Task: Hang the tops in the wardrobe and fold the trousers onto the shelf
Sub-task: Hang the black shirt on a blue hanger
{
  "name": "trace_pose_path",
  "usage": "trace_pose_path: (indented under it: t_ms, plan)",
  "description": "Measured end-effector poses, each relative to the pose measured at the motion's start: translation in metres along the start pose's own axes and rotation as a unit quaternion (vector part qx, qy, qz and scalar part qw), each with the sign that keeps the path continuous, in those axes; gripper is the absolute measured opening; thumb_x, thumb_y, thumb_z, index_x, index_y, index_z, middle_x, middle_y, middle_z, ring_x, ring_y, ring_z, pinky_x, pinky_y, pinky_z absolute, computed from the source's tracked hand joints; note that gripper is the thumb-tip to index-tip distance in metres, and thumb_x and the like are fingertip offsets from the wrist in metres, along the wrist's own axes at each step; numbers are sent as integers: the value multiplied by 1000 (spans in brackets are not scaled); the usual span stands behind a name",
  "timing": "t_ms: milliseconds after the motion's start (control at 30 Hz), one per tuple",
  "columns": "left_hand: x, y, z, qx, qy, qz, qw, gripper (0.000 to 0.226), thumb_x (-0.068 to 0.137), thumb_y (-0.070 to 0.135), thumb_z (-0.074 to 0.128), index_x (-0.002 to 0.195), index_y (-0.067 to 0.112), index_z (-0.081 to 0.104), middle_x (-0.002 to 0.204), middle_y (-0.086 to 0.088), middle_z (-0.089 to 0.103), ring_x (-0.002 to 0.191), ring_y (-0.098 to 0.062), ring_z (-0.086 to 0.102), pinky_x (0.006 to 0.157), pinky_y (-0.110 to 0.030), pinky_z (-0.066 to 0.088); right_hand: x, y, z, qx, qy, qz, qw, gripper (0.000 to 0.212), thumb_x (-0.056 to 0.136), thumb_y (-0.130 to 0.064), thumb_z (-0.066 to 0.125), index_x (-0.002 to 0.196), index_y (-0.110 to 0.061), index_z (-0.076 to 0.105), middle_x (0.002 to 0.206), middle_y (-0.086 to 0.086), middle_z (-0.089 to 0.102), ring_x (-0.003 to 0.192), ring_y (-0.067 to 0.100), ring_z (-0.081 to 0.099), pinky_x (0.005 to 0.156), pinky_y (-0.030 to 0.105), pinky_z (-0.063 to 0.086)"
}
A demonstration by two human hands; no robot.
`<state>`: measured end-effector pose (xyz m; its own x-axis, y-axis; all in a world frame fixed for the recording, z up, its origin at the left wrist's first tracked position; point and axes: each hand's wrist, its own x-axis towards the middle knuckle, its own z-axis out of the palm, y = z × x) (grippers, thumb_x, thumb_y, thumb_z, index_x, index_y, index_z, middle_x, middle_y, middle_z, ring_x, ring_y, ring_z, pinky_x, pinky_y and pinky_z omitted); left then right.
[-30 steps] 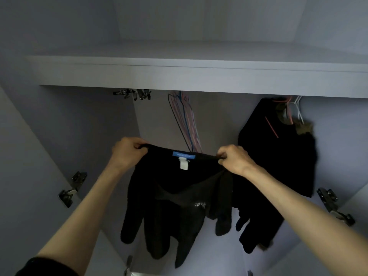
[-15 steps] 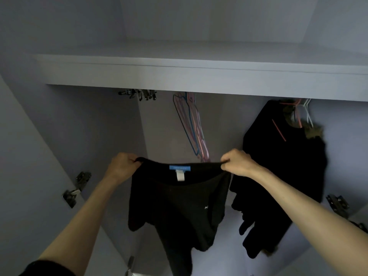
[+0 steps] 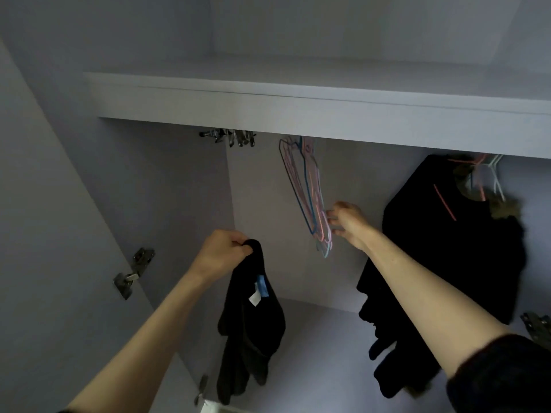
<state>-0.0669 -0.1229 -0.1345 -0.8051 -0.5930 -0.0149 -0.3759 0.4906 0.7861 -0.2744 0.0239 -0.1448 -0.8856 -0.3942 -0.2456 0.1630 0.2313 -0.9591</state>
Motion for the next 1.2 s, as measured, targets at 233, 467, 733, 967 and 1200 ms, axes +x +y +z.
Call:
trace_pose_path:
  t_ms: [233,467,733,967,1200]
  plan:
    - [0,-16,-20,-11,27,-14,999,11,86,3,58,82,5,69,71,-1,62,65,-9,55,51,-7,39,8,-8,14,7,-19,-5,1000,8,89,-19,60,83,-17,63,73,1,56,67,14,49,72,29,40]
    - [0,-18,-21,-22,23,-22,999,13,85,3,59,79,5,70,77,-5,66,70,-13,58,62,-17,43,8,-22,10,60,-11,-40,997,19,95,0,43,97,-11,58,64,4,47,55,13,45,52,20,44]
    - [-3,-16,-11,-28,-3,-8,1000,18,83,1,60,74,14,69,73,-1,67,70,-10,60,62,-14,44,12,-23,-13,102,24,-36,994,27,98,0,31,104,-10,56,68,2,41,29,3,24,34,11,17]
    - [-2,-12,-2,-33,-13,4,999,20,82,3,61,71,18,68,73,1,67,71,-7,60,66,-18,45,-7,-13,-33,149,-15,-44,988,35,94,7,35,111,-19,51,83,4,60,49,12,37,51,23,31]
    - [-8,-9,20,-8,-50,5,999,27,83,3,61,64,23,64,62,11,62,59,3,54,50,-1,36,-29,49,-56,128,-29,73,989,25,97,-22,42,74,-14,44,57,-2,32,24,3,18,31,12,11]
